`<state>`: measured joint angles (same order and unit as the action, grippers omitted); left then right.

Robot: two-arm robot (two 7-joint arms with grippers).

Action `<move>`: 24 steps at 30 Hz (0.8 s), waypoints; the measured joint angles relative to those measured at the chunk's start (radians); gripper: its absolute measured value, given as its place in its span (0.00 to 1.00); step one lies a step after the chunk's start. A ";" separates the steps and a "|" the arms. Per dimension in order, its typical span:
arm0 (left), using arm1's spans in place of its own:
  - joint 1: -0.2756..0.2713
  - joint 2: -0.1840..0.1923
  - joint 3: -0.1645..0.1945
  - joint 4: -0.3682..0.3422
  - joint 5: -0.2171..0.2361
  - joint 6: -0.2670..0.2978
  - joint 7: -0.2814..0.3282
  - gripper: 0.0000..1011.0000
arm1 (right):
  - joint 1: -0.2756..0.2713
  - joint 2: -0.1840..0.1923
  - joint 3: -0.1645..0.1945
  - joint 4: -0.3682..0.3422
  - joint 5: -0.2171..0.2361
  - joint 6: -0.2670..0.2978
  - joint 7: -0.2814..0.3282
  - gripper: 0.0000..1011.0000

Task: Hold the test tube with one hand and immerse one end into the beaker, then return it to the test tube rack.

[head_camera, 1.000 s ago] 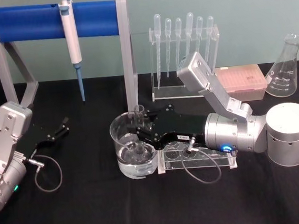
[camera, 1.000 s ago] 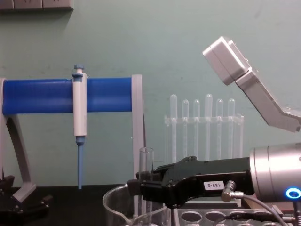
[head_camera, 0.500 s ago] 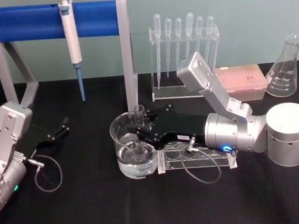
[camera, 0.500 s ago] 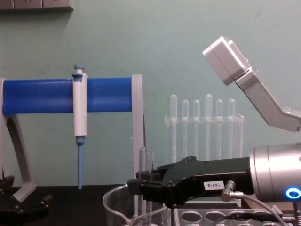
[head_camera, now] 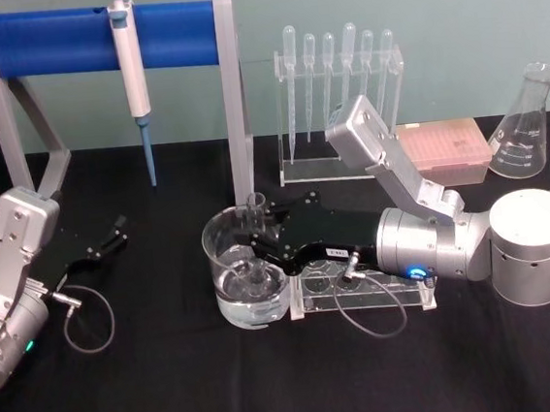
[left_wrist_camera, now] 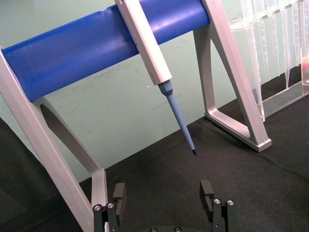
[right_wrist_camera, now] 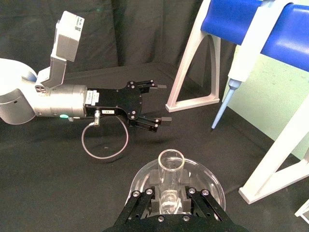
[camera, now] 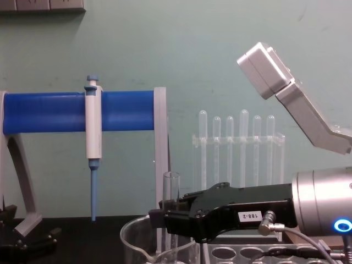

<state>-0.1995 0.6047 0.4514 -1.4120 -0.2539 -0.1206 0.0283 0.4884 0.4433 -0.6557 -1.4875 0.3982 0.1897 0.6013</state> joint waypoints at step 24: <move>0.000 0.000 0.000 0.000 0.000 0.000 0.000 0.99 | 0.000 0.000 0.000 0.000 0.000 0.000 0.000 0.23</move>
<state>-0.1995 0.6047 0.4514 -1.4120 -0.2539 -0.1206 0.0283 0.4884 0.4433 -0.6557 -1.4875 0.3981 0.1899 0.6013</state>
